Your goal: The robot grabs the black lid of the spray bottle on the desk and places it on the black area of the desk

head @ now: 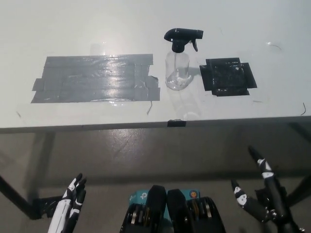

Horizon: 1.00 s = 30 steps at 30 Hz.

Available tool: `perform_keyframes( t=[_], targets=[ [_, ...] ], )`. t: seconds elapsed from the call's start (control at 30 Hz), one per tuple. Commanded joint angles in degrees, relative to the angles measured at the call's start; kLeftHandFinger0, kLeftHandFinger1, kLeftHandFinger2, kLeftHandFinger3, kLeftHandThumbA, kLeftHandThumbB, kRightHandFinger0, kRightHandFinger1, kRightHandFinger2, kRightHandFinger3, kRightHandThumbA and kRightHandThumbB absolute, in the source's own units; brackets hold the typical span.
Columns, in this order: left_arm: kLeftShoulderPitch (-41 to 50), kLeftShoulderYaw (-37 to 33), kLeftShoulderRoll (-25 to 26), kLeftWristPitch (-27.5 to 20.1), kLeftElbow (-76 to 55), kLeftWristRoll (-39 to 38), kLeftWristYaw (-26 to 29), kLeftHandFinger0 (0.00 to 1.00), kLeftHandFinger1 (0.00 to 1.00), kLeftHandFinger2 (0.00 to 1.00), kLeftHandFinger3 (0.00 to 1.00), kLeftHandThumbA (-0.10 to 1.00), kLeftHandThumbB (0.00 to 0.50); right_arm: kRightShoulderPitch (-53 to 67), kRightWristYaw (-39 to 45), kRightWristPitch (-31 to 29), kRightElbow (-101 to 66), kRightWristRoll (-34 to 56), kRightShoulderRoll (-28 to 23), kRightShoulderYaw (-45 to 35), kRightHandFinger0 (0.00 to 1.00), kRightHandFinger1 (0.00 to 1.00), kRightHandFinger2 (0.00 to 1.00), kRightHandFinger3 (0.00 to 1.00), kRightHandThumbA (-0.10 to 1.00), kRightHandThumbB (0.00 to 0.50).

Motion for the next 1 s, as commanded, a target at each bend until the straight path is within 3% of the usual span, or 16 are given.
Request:
perform_keyframes(
  t=[0.0,0.17,0.23,0.37,0.43,0.63,0.8,0.97],
  targets=[
    [-0.83,-0.30,-0.48,-0.73,-6.78,0.62,0.52,1.00,1.00,1.00,1.00,0.93,0.015,-5.28,-3.00,0.28,-11.22,-12.73,-2.18,-2.44,1.00,1.00,1.00,1.00,0.63,0.256],
    [-1.42,-0.11,-0.74,0.05,-8.31,0.81,0.45,1.00,1.00,1.00,1.00,0.93,0.018,-9.59,-2.22,2.71,-12.89,-15.25,-2.20,-2.97,1.00,1.00,1.00,1.00,0.69,0.273],
    [-2.86,-0.15,-1.51,1.10,-7.85,0.50,0.57,1.00,1.00,1.00,1.00,0.92,0.031,-20.24,1.03,8.54,-14.40,-19.06,-2.84,-3.04,1.00,1.00,1.00,1.00,0.73,0.287],
    [-3.18,-0.16,-1.58,-0.20,-5.83,0.65,0.72,1.00,1.00,1.00,1.00,0.90,0.036,-25.00,1.38,10.18,-12.88,-20.65,-3.09,-2.60,1.00,1.00,1.00,1.00,0.74,0.287],
    [-2.50,-0.27,-1.18,-0.39,-3.70,1.22,0.71,1.00,1.00,1.00,1.00,0.92,0.037,-32.08,2.94,13.84,-9.11,-24.94,-3.07,-1.05,1.00,1.00,1.00,1.00,0.89,0.281],
    [-1.69,-0.47,-0.73,-0.86,-3.71,1.68,0.46,1.00,1.00,1.00,1.00,0.90,0.030,-42.68,5.34,19.04,-2.64,-30.32,-2.70,2.43,1.00,1.00,1.00,1.00,0.84,0.287],
    [-1.81,-0.67,-0.77,-0.71,-3.95,2.08,0.51,1.00,1.00,1.00,1.00,0.88,0.022,-49.49,8.39,23.89,3.89,-33.80,-3.25,5.50,1.00,1.00,1.00,1.00,0.92,0.324],
    [-1.67,-0.67,-0.70,-0.34,-4.33,2.38,0.41,1.00,1.00,1.00,1.00,0.87,0.020,-53.22,7.10,25.19,10.16,-34.71,-3.04,7.59,1.00,1.00,1.00,1.00,0.91,0.353]
  ],
)
